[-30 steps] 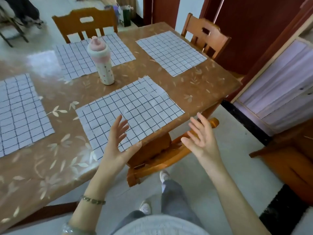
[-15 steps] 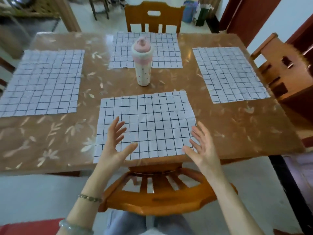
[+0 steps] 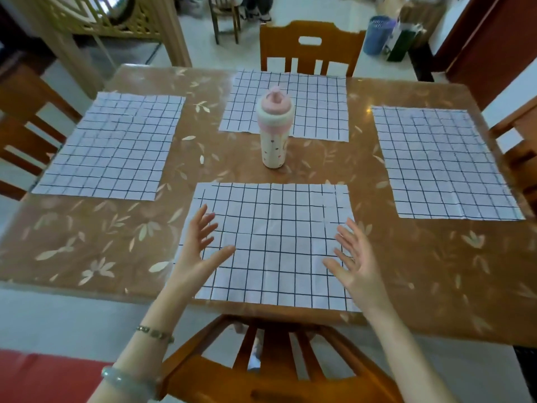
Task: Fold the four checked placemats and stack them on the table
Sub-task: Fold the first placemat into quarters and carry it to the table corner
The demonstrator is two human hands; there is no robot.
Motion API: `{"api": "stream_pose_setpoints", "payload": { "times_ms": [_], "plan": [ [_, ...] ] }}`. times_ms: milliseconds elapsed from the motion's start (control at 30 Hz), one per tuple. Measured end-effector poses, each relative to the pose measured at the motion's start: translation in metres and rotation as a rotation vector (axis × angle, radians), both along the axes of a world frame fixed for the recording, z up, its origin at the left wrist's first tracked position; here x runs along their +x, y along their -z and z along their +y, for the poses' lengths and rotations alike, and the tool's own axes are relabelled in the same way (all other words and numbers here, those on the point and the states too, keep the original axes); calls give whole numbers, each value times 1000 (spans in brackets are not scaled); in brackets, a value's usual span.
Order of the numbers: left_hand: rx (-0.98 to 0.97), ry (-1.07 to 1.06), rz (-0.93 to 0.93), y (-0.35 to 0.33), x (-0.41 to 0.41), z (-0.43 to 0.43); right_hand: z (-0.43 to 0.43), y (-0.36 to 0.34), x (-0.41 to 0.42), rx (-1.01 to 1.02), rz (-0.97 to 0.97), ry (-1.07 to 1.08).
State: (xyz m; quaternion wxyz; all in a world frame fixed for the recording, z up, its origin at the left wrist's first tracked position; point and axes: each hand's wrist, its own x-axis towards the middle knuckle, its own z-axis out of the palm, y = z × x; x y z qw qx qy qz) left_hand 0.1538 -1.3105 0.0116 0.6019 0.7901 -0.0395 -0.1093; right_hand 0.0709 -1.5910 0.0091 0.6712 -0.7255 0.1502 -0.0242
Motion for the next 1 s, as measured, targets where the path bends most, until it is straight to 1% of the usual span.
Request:
{"api": "stream_pose_setpoints", "payload": {
  "times_ms": [133,200,267,300,367,467,533,600,733,800,833,900,1000],
  "plan": [
    [129,-8,55,26,53,8,-25,19,40,-44,19,101],
    [199,-40,166,45,88,15,-38,31,64,-127,9,166],
    [345,-43,288,66,120,22,-50,44,89,-212,17,214],
    [427,-39,318,76,133,24,-56,53,101,-258,35,228],
    [518,-62,285,89,153,26,-68,69,122,-392,111,223],
    [646,-73,125,101,178,26,-82,88,153,-711,247,118],
    [755,-21,16,108,197,27,-87,94,171,-822,301,28],
    [837,55,-45,113,217,27,-93,99,184,-842,340,-35],
    [948,215,-57,119,243,24,-103,107,197,-863,406,-128],
    [994,272,-56,123,252,25,-104,109,203,-834,440,-122],
    [1004,294,-52,125,255,26,-105,111,206,-829,448,-111],
    [1013,316,-36,129,258,28,-106,114,211,-890,463,-108],
    [1007,292,-60,132,258,31,-109,121,217,-982,551,-166]
  ]
}}
